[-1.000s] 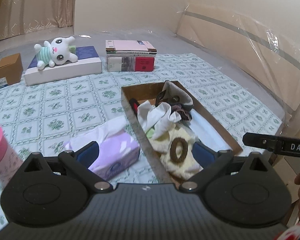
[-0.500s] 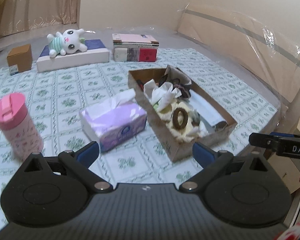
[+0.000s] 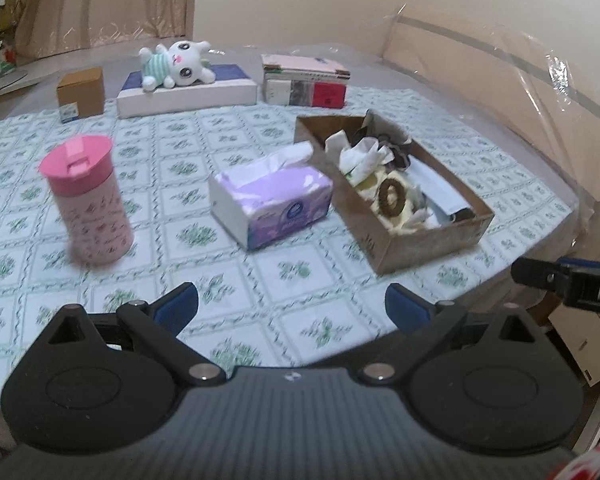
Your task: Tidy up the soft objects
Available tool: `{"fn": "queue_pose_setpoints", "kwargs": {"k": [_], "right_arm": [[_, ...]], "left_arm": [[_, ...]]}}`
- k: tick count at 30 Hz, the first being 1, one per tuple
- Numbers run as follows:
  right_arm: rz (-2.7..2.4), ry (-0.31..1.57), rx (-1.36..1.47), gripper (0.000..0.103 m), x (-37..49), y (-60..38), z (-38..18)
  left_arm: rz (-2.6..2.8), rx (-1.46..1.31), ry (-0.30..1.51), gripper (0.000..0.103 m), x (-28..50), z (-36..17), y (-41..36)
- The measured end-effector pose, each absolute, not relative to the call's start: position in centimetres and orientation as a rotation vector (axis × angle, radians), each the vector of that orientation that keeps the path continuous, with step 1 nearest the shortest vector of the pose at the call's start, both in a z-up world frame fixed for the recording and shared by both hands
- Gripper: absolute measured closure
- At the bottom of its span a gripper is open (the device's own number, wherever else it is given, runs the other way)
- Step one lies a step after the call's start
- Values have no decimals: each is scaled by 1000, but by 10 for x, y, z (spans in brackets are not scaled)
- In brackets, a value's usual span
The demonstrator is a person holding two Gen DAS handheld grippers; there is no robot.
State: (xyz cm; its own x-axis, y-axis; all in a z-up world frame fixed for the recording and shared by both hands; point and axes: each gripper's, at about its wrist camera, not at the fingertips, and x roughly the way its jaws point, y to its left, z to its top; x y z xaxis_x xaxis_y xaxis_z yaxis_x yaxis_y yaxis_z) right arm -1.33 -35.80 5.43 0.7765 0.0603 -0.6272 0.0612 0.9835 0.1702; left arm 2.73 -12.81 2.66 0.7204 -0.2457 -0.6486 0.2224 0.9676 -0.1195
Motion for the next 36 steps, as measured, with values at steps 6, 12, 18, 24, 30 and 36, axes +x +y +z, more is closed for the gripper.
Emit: {"fn": "queue_pose_setpoints", "kwargs": {"k": [6,12,18,24,30,36], "right_arm": [[18,688,177,23,-12,-345,48],[21,689,160,23,-8,-340,44],[17,690,159,23,-7,-341,43],[21,691,151,23,-6,-342,42],[32,693,149,23,-5,-339,40],[33,694,131,23,-4,-336,40]], "left_arm": [[-247,-31,732,4,19,20,-125],[-244,-29,729,4,18,18,-126],[-238,-32,729,4,19,18,-125],[-229,-37,724,4,20,18,-125],[-219,-43,723,4,21,18,-124],[-205,-43,701,4,21,19,-124]]}}
